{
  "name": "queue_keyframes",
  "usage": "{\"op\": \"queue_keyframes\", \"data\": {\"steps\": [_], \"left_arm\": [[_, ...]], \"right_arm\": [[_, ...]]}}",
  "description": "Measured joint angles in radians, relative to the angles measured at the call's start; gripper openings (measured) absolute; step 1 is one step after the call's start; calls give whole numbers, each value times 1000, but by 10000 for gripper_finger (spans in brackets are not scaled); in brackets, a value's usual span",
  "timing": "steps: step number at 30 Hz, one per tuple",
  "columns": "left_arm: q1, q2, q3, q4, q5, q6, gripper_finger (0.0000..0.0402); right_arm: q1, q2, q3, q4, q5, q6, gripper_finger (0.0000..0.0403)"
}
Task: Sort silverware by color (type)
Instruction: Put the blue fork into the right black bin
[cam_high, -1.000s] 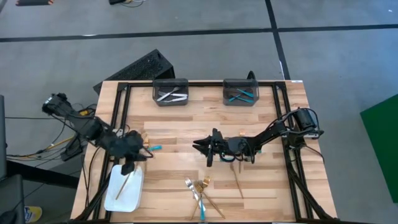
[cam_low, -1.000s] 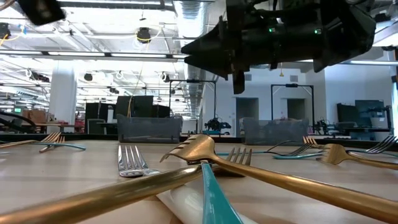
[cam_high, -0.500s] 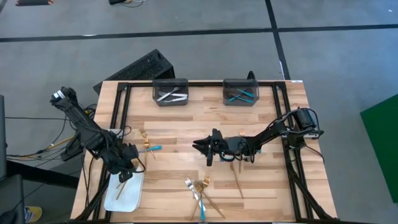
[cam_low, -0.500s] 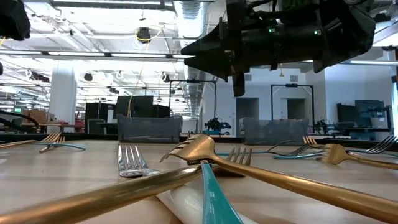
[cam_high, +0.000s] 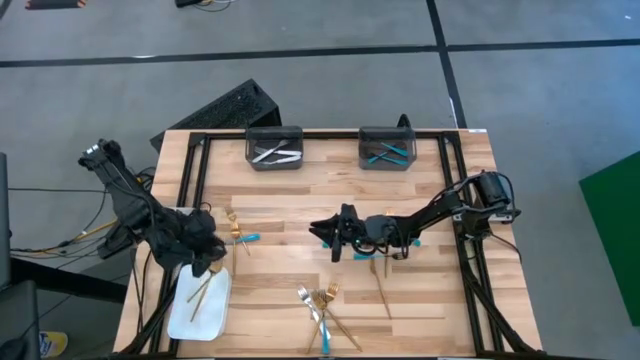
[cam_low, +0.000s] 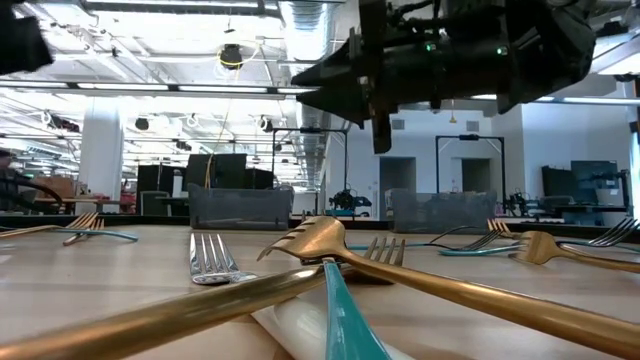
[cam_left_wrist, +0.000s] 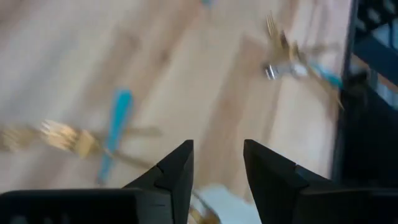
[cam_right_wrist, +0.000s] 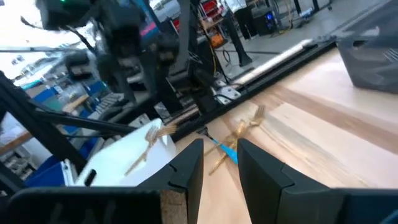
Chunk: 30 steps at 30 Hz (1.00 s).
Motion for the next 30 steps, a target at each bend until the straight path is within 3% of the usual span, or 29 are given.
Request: {"op": "queue_keyframes", "data": {"steps": [3,5,16,24,30], "left_arm": [[8,5,-5,-56,-155,7,128],[40,14,-32,-85,-180,2,128],[371,48,-204,-57,-83,50,129],[512,48,-322,71,-13,204,129],[588,48,-343,107,5,252,129]], "right_arm": [[2,0,1,-12,-2,34,123],[2,0,1,-56,-3,74,123],[1,0,0,-153,-2,157,124],[1,0,0,-182,-2,158,123],[9,0,0,-182,-2,151,123]]}}
